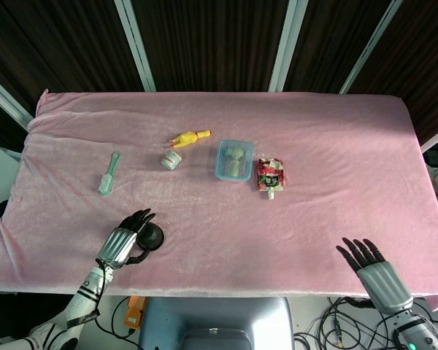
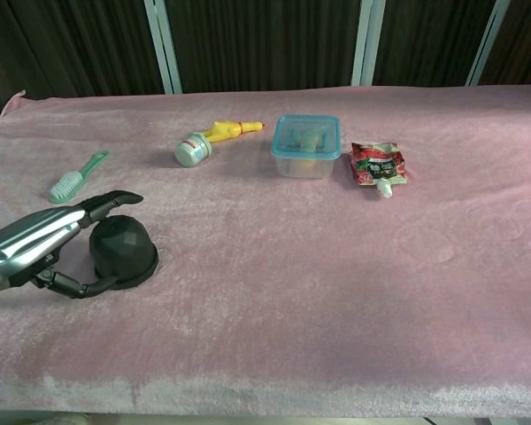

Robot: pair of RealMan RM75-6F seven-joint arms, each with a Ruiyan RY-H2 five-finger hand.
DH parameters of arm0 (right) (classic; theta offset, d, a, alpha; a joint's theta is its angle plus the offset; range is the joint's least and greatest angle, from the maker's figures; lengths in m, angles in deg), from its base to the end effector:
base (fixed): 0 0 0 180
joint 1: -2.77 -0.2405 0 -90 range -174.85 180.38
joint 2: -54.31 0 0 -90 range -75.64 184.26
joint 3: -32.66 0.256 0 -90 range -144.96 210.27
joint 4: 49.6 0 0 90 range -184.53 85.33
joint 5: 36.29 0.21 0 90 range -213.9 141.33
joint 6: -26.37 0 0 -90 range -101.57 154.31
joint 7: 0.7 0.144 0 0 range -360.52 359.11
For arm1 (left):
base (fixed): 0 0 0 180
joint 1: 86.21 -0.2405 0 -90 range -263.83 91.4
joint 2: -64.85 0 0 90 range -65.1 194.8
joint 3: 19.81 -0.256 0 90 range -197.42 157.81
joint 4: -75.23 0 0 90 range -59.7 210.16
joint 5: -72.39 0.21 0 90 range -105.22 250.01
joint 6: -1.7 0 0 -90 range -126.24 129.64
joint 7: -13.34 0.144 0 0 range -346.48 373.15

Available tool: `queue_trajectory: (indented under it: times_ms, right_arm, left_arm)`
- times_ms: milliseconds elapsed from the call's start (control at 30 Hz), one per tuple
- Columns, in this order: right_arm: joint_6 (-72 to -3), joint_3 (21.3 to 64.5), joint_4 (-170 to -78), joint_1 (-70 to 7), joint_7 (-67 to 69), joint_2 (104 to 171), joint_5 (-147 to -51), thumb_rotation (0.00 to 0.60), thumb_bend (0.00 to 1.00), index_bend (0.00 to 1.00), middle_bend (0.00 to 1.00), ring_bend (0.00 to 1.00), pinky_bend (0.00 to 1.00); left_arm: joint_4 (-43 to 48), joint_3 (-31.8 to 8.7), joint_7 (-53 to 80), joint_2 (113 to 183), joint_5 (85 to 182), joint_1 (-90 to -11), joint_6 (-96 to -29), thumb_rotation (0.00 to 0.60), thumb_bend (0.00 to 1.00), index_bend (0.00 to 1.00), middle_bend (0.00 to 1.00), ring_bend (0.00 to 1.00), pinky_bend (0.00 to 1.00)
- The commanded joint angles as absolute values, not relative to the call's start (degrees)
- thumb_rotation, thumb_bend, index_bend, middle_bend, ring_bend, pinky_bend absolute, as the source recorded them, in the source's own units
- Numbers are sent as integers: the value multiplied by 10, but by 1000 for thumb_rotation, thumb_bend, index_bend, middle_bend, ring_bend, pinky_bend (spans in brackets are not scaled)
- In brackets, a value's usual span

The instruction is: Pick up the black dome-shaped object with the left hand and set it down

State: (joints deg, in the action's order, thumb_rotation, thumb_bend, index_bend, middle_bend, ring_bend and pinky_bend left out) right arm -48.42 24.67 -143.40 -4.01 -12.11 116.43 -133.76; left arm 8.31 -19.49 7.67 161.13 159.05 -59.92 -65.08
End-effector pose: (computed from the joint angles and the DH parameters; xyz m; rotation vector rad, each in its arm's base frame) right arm -0.3044 -0.1392 0.1118 1.8548 -0.8642 0.6326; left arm -0.2449 0.2698 -0.0399 -1.7999 -1.0736 -1.0533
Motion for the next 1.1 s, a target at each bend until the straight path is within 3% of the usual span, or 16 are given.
queue_trajectory:
  times_ms: [33,233,433,767,1100]
  right_arm:
    - [-484,247,-1434,-40,-122,1165,-1337,600,0,0,0,0,84]
    - [-481,247,-1434,-41,-125,1166,-1335,600,0,0,0,0,84]
    - [-483,247,-1434,-40,-123,1165,-1336,600,0,0,0,0,84]
    - [-485,247,-1434,-40,-122,1165,-1338,600,0,0,0,0,84]
    - [-484,247,-1433,-40,-122,1165,-1337,600,0,0,0,0,84]
  left_arm:
    - [73,-194,79,1604,1596,-601,-660,600,329,75,0,0,152]
    - [36,-196,83,1583,1602,-600,-663,600,327,129,27,34,152]
    - [29,-197,94,1583,1591,-599,-648,600,324,159,138,172,171]
    - [78,-199,103,1617,1609,-602,-673,600,330,278,249,291,458]
    - [74,-196,81,1612,1633,-606,-715,600,331,329,308,377,546]
